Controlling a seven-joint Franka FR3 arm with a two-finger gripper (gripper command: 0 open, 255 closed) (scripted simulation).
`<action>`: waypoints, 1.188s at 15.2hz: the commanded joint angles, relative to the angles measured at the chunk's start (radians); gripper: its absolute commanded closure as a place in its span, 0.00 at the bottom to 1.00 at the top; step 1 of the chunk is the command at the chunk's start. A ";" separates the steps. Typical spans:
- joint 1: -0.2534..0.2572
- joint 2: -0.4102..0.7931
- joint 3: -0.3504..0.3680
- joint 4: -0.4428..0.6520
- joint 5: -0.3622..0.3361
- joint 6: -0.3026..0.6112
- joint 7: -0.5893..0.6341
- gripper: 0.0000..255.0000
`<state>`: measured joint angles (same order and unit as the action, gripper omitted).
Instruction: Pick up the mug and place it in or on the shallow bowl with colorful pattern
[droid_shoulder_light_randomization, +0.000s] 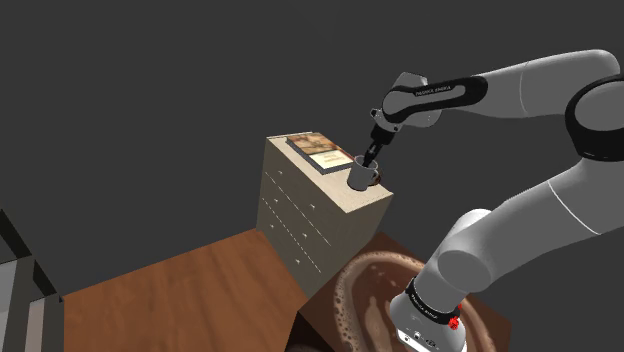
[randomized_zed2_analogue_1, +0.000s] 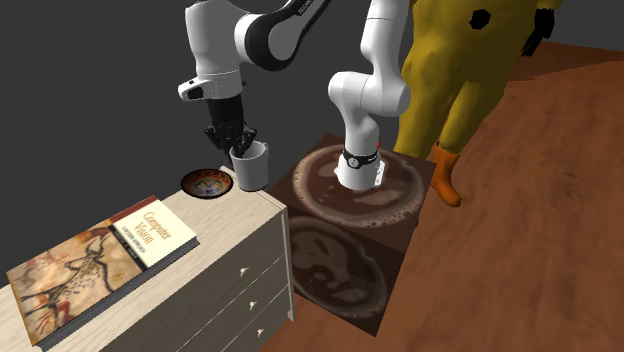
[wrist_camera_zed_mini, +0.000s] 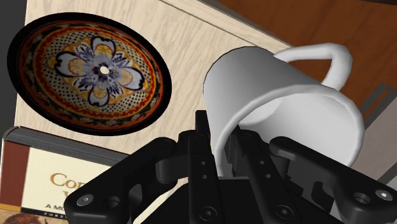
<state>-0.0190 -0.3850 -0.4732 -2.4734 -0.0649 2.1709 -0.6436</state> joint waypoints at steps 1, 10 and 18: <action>-0.001 -0.012 0.007 0.017 -0.003 -0.029 0.007 1.00; -0.006 0.002 -0.016 0.143 0.001 -0.142 -0.030 1.00; -0.013 0.241 -0.177 0.418 0.106 -0.213 -0.263 1.00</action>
<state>-0.0324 -0.1830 -0.6311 -2.0911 0.0193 1.9630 -0.8746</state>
